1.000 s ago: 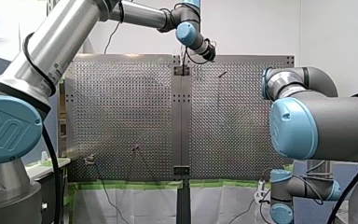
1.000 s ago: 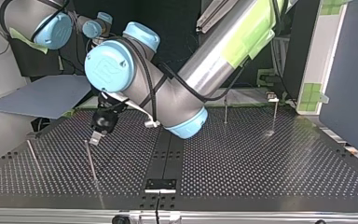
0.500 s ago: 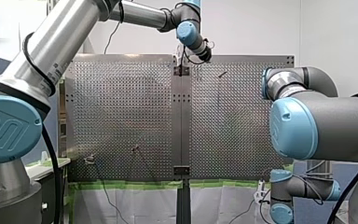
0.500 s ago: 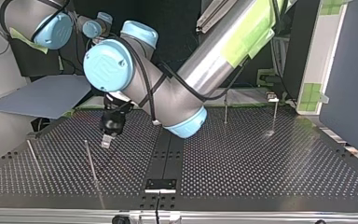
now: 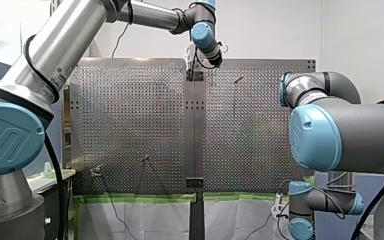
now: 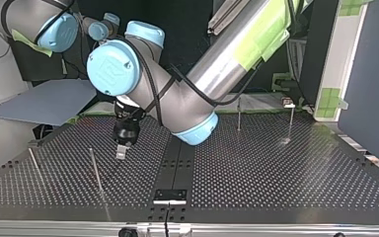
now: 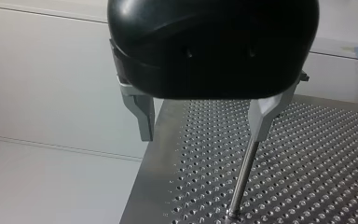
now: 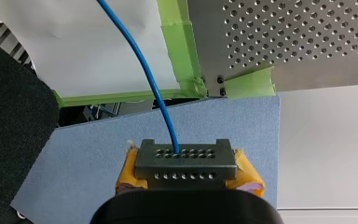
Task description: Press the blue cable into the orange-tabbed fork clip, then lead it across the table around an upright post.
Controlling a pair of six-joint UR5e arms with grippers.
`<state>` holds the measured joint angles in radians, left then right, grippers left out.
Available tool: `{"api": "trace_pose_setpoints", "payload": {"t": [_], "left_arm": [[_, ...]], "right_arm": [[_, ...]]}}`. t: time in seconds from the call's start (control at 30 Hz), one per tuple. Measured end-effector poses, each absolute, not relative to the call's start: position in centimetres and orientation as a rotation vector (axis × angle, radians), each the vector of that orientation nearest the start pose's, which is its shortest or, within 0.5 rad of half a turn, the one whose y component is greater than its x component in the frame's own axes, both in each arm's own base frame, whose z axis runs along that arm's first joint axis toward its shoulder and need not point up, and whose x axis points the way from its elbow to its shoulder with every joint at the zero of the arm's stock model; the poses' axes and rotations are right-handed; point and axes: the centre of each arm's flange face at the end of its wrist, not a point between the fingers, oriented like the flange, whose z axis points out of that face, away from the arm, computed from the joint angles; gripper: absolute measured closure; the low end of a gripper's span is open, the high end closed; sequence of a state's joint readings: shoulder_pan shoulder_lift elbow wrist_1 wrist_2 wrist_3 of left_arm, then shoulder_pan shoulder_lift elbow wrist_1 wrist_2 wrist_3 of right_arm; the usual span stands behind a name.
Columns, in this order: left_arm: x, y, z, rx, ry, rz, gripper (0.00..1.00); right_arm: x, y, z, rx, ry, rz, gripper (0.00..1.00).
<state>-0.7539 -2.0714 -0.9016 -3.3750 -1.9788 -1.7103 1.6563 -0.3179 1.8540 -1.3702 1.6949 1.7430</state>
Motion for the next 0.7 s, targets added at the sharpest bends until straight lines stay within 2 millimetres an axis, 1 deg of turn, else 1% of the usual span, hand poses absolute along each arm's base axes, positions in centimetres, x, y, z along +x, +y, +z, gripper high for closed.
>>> {"api": "trace_pose_setpoints", "payload": {"t": [0.2, 0.3, 0.47, 0.7], "left_arm": [[42.8, -53.1, 49.6, 0.191, 1.633, -0.351, 0.0], [42.7, -53.1, 49.5, 0.198, 1.637, -0.347, 0.0], [42.6, -53.1, 49.4, 0.204, 1.643, -0.341, 0.0], [42.2, -52.6, 49.0, 0.243, 1.676, -0.279, 0.0]], "right_arm": [[16.9, -48.7, -20.8, 1.23, -1.452, 1.222, 1.0], [17.4, -48.8, -20.1, 1.237, -1.439, 1.236, 1.0], [18.1, -48.8, -18.2, 1.248, -1.43, 1.251, 1.0], [19.0, -49.9, -14.8, 1.251, -1.439, 1.276, 1.0]]}}
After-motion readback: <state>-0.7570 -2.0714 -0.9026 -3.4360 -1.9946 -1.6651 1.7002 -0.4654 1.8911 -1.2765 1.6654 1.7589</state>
